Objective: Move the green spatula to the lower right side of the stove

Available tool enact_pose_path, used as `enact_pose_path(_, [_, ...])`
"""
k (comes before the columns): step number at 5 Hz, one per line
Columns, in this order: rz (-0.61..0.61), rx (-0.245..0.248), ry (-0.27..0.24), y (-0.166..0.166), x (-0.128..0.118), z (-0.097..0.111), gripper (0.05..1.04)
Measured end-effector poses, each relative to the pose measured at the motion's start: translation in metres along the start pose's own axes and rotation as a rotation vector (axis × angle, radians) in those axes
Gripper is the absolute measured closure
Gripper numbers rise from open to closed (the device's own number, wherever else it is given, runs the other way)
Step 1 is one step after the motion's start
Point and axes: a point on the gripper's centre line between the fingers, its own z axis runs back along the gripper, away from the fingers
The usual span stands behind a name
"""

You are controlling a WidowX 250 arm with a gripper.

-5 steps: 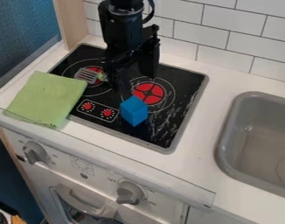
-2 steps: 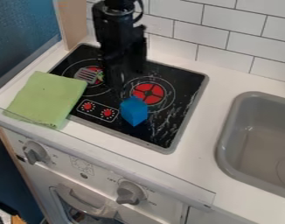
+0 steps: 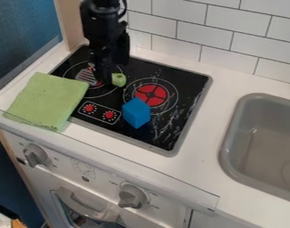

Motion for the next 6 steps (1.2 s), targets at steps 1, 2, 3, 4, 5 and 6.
enact_pose_path(1, [0.025, 0.037, -0.016, -0.007, 0.01, -0.015, 0.093])
enact_pose_path(2, [0.04, 0.056, -0.029, -0.008, 0.014, -0.026, 0.121])
enact_pose_path(3, [0.025, 0.054, -0.029, -0.01, 0.015, -0.028, 0.401])
enact_pose_path(4, [0.012, 0.048, -0.024, -0.011, 0.014, -0.028, 0.701])
enact_pose_path(5, [-0.057, 0.059, 0.019, -0.01, 0.007, -0.027, 0.759])
enact_pose_path(6, [-0.24, 0.075, -0.029, -0.01, -0.008, -0.014, 0.759])
